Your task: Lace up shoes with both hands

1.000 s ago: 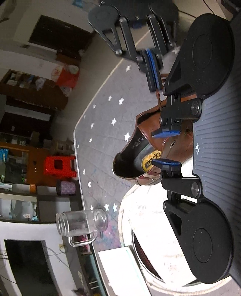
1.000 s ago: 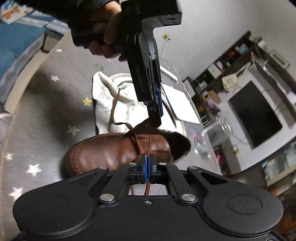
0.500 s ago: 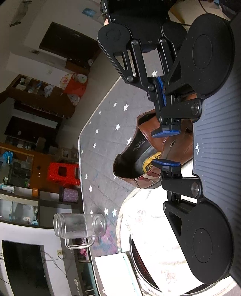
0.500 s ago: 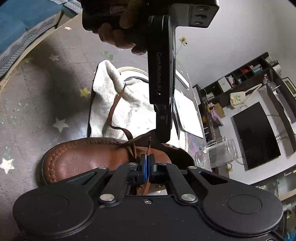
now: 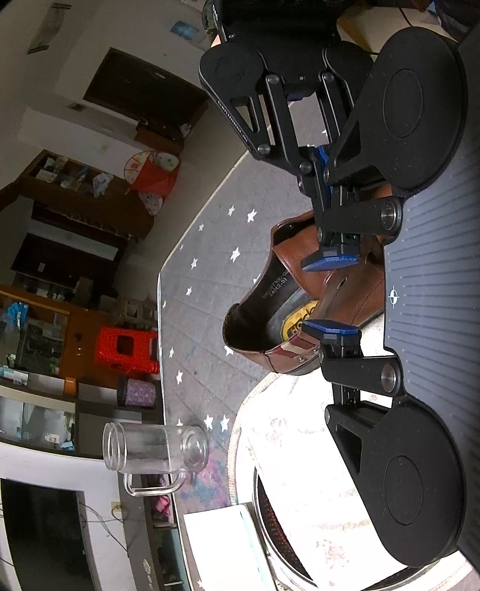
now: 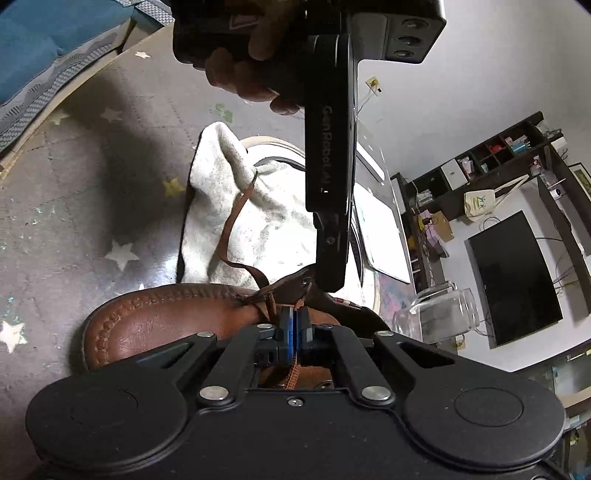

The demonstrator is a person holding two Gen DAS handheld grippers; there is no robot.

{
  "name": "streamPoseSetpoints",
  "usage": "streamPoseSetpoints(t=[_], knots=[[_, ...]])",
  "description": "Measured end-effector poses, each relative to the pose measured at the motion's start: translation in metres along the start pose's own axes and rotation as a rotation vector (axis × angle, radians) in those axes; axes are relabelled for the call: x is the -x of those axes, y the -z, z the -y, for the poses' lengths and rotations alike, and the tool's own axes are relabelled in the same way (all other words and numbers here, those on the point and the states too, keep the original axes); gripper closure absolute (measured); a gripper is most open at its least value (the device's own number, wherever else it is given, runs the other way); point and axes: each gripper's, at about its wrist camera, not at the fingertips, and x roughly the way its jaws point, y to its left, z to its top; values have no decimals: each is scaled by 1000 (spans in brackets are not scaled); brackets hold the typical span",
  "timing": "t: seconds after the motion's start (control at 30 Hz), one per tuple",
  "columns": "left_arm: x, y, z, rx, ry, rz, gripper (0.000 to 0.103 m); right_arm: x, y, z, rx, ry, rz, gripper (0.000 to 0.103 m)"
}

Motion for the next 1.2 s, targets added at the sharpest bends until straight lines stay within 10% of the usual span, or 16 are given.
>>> streamPoseSetpoints(t=[0.67,1.2], knots=[[7,-1,2,-55,37,12,68,-12,1,2,19,36,40,101],[-16,12,37,-472,-50,-111,91,-11,1,2,11,62,34,101]])
